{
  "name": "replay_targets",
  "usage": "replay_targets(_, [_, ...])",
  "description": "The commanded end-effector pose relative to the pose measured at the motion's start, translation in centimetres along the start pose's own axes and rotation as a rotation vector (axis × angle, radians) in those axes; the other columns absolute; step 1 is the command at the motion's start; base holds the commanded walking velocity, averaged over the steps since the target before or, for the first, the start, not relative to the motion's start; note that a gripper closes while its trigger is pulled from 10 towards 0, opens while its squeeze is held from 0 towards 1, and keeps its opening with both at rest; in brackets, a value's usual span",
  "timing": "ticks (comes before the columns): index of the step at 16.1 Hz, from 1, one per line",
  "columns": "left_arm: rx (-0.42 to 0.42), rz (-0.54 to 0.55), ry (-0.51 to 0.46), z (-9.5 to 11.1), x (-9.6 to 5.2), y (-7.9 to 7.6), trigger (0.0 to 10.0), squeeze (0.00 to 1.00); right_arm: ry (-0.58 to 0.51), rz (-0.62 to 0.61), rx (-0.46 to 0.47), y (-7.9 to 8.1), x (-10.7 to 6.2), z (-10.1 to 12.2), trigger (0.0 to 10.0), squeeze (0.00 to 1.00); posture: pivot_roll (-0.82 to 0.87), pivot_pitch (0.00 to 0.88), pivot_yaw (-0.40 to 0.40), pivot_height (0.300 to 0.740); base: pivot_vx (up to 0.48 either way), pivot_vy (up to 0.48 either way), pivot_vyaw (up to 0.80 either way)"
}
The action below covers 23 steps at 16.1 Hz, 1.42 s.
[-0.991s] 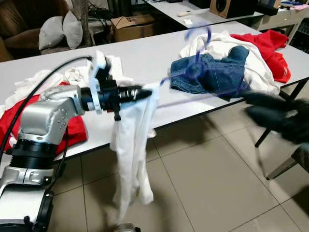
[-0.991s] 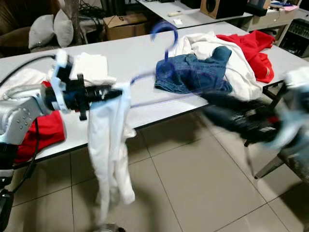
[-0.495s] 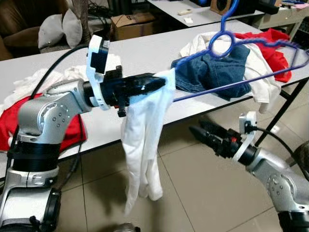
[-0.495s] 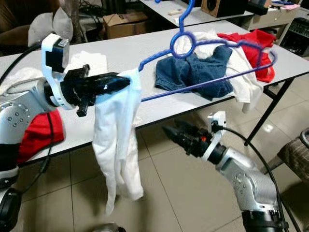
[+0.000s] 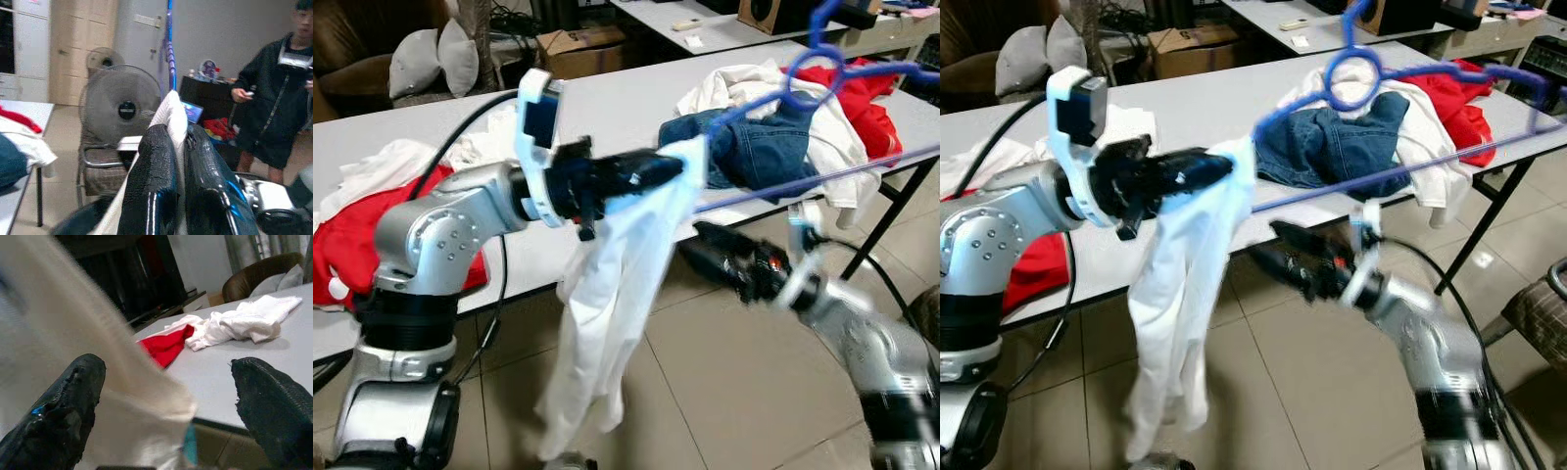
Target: Hang hanger
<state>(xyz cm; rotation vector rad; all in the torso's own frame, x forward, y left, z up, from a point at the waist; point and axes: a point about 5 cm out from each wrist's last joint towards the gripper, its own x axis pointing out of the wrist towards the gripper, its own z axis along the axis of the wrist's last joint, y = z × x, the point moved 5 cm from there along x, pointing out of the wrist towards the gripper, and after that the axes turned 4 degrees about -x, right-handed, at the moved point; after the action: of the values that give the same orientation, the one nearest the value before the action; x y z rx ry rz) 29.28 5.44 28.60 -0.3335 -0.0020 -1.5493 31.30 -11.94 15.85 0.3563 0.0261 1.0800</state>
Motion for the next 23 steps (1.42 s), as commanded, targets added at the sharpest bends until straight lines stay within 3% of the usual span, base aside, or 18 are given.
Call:
replay_targets(1, [0.035,-0.051,0.007,0.9,0.6,-1.0,0.0,0.0,0.016,-0.014,-0.033,-0.7,0.2,0.3,10.0,0.0,-0.02,0.0,0.047,0.74,0.0,0.0,0.0])
replay_targets(5, [0.027,-0.119,0.032,1.1,1.4,-2.3,0.0,0.0,0.068,0.028,-0.093,-1.7,0.6,1.1,10.0,0.0,-0.01,0.0,0.046,0.74,0.0,0.0,0.0])
replay_targets(7, [0.033,-0.118,0.033,1.2,1.9,-2.4,0.0,0.0,0.116,0.165,-0.095,-0.6,0.9,1.1,10.0,0.0,0.0,0.0,0.035,0.74,0.0,0.0,0.0])
replay_targets(10, [0.035,-0.112,0.032,1.2,2.1,-2.3,0.0,0.0,0.159,0.272,-0.073,0.5,0.7,0.7,10.0,0.0,0.01,0.0,0.029,0.74,0.0,0.0,0.0])
replay_targets(13, [0.035,-0.136,0.02,1.6,2.3,-2.9,0.0,0.0,0.184,0.256,-0.084,0.0,0.9,-0.1,10.0,0.0,0.01,0.0,0.027,0.74,0.0,0.0,0.0])
replay_targets(15, [0.03,-0.197,0.006,2.0,3.0,-4.0,0.0,0.0,0.252,0.173,-0.088,-1.5,1.4,-1.7,10.0,0.0,0.01,0.0,0.029,0.74,0.0,0.0,0.0])
replay_targets(17, [0.025,-0.259,0.029,1.9,3.1,-5.1,0.0,0.0,0.216,0.13,-0.053,-2.3,1.9,-1.6,10.0,0.0,0.02,0.0,0.027,0.74,0.0,0.0,0.0])
replay_targets(18, [0.031,-0.243,0.033,1.9,3.1,-4.9,0.0,0.0,0.192,0.16,-0.048,-2.0,1.9,-1.2,8.7,0.0,0.02,0.0,0.027,0.74,0.0,0.0,0.0])
replay_targets(19, [0.034,-0.22,0.035,1.9,3.0,-4.5,0.0,0.0,0.168,0.198,-0.047,-1.5,1.8,-0.6,8.5,0.0,0.02,0.0,0.027,0.74,0.0,0.0,0.0])
replay_targets(21, [0.03,-0.202,0.033,1.9,2.8,-4.1,0.0,0.0,0.153,0.248,-0.054,-1.0,1.6,-0.1,10.0,0.0,0.02,0.0,0.027,0.74,0.0,0.0,0.0])
replay_targets(23, [0.025,-0.211,0.028,2.0,2.9,-4.3,0.0,0.0,0.167,0.297,-0.045,-0.5,1.4,-0.1,10.0,0.0,0.02,0.0,0.025,0.74,0.0,0.0,0.0])
